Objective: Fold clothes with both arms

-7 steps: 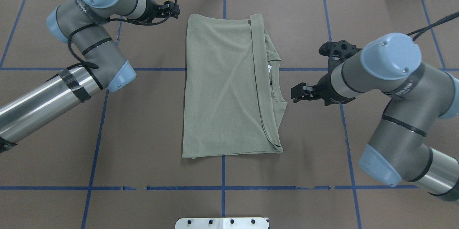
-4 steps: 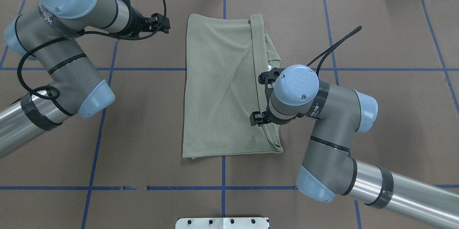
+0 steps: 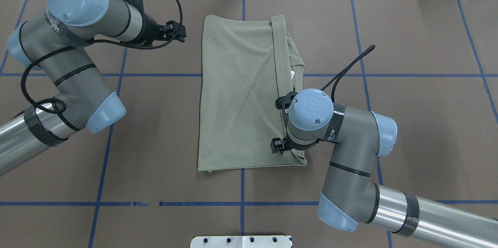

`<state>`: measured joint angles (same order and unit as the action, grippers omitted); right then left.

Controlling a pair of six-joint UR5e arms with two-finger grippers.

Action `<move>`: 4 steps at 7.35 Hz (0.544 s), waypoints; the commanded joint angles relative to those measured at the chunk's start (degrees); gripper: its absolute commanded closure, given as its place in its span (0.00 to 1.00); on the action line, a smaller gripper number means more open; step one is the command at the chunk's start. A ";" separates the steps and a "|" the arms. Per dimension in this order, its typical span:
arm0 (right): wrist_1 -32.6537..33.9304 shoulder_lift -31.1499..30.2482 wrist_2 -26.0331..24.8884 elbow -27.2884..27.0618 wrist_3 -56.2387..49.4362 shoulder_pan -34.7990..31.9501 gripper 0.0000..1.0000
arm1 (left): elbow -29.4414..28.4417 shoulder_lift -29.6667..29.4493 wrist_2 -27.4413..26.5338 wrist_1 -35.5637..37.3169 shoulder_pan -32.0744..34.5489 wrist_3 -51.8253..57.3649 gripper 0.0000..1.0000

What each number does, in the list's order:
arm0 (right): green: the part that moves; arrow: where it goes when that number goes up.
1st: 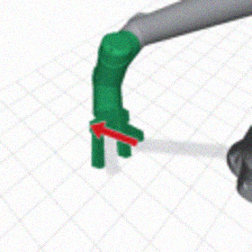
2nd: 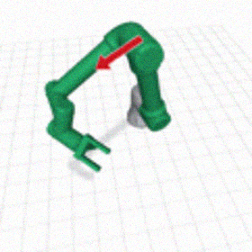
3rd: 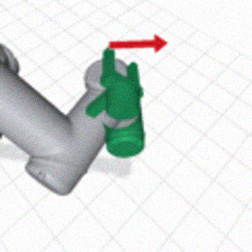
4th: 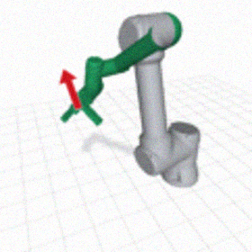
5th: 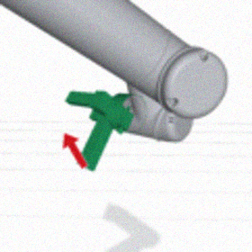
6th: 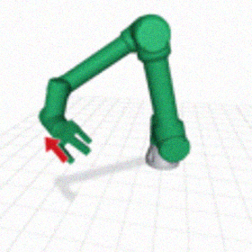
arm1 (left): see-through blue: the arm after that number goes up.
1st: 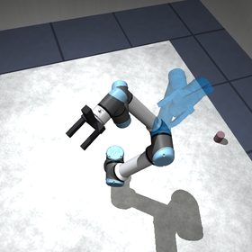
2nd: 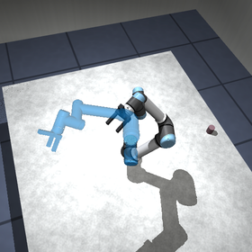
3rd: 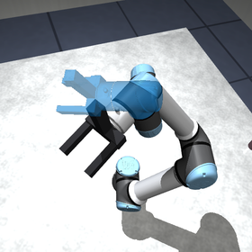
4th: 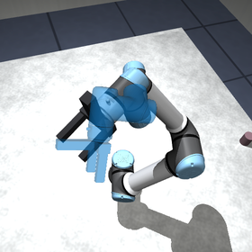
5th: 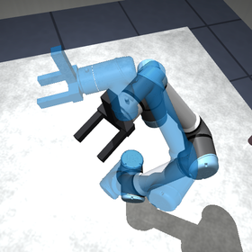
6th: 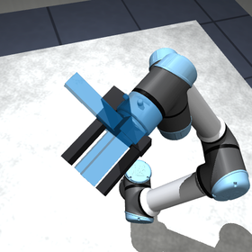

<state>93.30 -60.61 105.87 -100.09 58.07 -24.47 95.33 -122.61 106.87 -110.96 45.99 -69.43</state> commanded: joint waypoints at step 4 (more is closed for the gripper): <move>1.71 -3.01 0.39 -0.81 -1.55 -0.40 0.00 | -0.23 0.35 -0.18 -0.40 -1.86 -0.62 0.00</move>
<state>94.97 -62.51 106.25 -100.76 56.55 -24.70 95.21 -122.29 106.72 -111.21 44.62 -69.77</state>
